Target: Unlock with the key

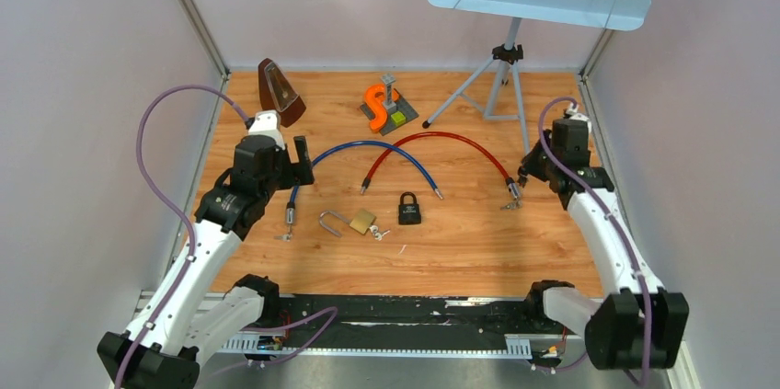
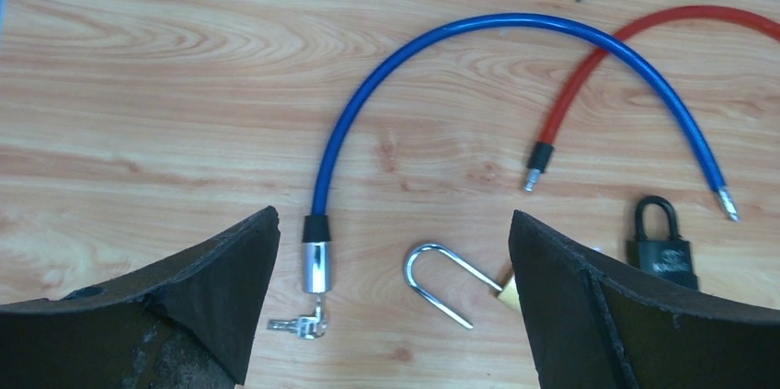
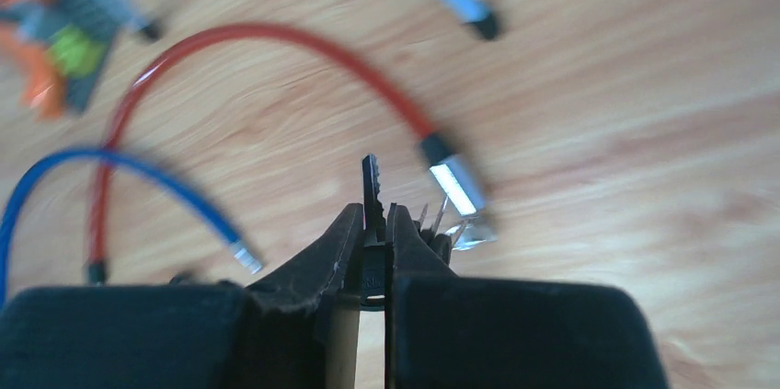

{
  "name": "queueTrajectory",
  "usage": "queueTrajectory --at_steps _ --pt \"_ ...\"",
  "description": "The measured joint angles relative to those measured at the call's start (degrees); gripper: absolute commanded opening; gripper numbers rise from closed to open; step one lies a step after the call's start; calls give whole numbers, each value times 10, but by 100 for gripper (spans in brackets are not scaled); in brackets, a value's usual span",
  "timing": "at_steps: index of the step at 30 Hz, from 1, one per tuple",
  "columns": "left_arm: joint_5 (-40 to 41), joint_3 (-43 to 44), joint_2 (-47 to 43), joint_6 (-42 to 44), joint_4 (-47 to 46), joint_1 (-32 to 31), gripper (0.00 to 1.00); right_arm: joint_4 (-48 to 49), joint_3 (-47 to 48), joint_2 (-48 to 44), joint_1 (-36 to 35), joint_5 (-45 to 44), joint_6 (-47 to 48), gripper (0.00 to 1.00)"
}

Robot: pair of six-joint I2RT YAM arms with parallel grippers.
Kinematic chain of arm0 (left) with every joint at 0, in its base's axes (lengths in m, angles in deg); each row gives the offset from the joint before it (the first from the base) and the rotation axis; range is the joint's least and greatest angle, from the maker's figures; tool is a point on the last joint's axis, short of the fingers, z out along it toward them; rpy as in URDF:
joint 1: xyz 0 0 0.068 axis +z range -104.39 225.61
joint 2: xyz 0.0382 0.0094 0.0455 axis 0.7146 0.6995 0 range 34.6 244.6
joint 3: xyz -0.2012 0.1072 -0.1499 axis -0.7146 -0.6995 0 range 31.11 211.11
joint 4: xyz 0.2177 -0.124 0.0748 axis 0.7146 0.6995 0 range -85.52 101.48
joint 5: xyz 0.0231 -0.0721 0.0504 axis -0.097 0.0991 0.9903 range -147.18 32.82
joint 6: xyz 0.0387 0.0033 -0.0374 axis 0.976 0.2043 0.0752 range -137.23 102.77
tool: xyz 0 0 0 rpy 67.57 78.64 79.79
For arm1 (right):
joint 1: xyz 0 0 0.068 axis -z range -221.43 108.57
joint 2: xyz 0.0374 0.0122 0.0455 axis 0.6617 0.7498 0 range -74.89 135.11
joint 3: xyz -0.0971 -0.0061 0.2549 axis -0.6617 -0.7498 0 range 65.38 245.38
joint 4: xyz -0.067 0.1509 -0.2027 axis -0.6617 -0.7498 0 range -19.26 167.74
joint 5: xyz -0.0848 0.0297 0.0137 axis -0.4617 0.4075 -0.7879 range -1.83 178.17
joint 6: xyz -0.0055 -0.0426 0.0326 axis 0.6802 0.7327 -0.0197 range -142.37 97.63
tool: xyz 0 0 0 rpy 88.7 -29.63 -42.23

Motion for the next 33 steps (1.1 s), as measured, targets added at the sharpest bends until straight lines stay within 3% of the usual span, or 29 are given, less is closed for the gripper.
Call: queueTrajectory --at_steps 8,17,23,33 --pt "-136 -12 0 -9 -57 0 100 79 -61 -123 -217 59 15 0" --pt "-256 -26 16 -68 -141 -68 100 244 -135 -89 -461 32 47 0" --pt "-299 -47 41 -120 -224 -132 97 342 -137 -28 -537 -1 73 0" --pt "-312 -54 102 -188 -291 -180 76 427 -139 3 -596 -54 103 0"
